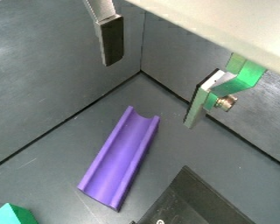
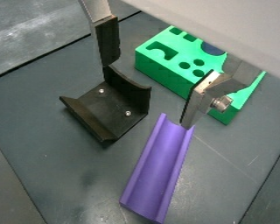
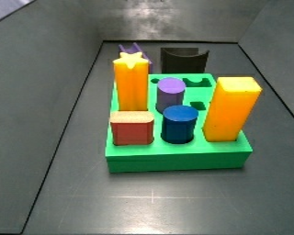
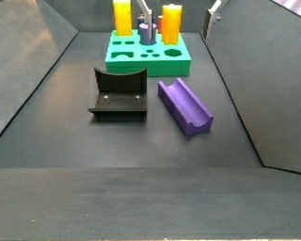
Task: Pick up the arch object. Move up. Place the arch object on the fixture. Regrasp the arch object. Move to above the board. Insert the arch object.
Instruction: Pick up the arch object.
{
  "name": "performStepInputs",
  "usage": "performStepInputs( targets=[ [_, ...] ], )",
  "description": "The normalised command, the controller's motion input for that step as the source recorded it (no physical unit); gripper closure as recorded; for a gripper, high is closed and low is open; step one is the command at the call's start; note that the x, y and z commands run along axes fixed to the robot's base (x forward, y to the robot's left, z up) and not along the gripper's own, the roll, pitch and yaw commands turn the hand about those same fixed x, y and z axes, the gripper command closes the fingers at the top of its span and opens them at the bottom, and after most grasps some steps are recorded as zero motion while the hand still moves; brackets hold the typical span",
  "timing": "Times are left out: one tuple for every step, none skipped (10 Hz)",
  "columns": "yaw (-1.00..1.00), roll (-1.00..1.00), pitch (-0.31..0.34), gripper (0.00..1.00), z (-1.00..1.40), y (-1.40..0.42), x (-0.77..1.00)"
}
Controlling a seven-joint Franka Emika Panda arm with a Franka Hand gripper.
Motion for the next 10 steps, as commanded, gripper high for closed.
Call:
performStepInputs(
  targets=[
    [0.03,0.06,-0.034,0.00,-0.13,-0.11,0.01],
    [0.16,0.11,-0.113,0.00,-0.24,-0.36,0.00],
    [0.30,0.26,-0.076,0.00,-0.65,-0.57,0.00],
    [0.55,0.06,0.000,0.00,-0.49,-0.29,0.43],
    [0.51,0.08,0.000,0.00,-0.44,-0.08,0.50],
    [0.29,0.14,-0.206,0.00,-0.24,-0.15,0.48],
    [0.40,0.13,-0.164,0.00,-0.37,-0.09,0.37],
    [0.47,0.30,-0.061,0.00,-0.57,-0.22,0.20],
    [0.49,0.30,-0.071,0.00,-0.64,-0.30,0.15],
    [0.45,0.16,-0.181,0.00,-0.55,-0.25,0.21]
  ],
)
